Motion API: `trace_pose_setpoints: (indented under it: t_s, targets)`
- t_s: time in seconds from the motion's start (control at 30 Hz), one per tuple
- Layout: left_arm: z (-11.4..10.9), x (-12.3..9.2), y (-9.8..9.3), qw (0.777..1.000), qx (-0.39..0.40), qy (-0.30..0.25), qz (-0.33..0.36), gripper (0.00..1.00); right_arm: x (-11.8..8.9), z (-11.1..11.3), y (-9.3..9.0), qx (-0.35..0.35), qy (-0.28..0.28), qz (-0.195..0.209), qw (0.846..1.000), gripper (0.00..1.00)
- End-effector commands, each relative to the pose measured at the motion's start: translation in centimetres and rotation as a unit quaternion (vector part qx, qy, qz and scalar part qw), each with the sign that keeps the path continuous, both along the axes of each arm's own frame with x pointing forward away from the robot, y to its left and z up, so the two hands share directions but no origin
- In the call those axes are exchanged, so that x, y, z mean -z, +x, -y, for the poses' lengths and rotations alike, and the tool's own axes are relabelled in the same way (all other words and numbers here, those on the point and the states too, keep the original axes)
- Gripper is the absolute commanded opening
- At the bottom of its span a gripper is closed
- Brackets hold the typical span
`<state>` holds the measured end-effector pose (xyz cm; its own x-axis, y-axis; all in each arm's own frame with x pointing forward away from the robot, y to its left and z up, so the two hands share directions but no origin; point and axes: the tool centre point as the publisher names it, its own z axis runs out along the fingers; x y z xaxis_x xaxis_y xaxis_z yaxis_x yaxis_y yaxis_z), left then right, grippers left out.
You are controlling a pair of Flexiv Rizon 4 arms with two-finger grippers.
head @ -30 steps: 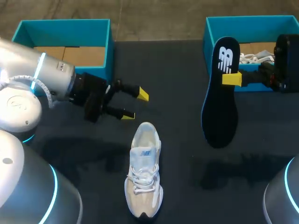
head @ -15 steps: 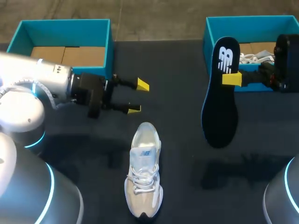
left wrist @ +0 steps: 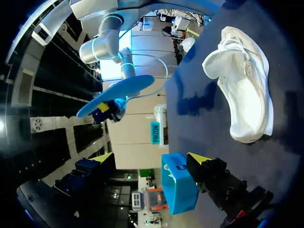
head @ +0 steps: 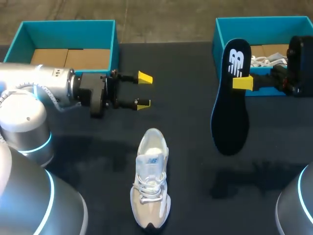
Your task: Take the shoe out of the shoebox, open the shoe tongue, remove and reinsert the insole, then place the shoe into the shoebox
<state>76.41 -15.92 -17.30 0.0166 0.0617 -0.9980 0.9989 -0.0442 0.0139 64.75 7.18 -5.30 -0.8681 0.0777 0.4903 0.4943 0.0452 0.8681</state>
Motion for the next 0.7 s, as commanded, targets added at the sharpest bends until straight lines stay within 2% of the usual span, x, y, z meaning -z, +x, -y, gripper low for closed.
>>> trace_pose_setpoints:
  t_s: [0.03, 0.47, 0.63, 0.7]
  targets:
    - [0.2, 0.2, 0.8, 1.0, 0.015, -0.019, -0.007, 1.0, 0.1, -0.1, 0.1, 0.0, 0.0, 0.0, 1.0, 0.0]
    - [0.2, 0.2, 0.8, 1.0, 0.015, -0.019, -0.007, 1.0, 0.1, -0.1, 0.1, 0.0, 0.0, 0.0, 1.0, 0.0]
    - [0.2, 0.2, 0.8, 1.0, 0.015, -0.019, -0.007, 1.0, -0.4, -1.4, 4.3, -0.004, -0.003, -0.066, 0.998, 0.0]
    - [0.2, 0.2, 0.8, 1.0, 0.015, -0.019, -0.007, 1.0, -0.4, -2.0, 5.9, -0.007, -0.024, -0.084, 0.996, 0.0]
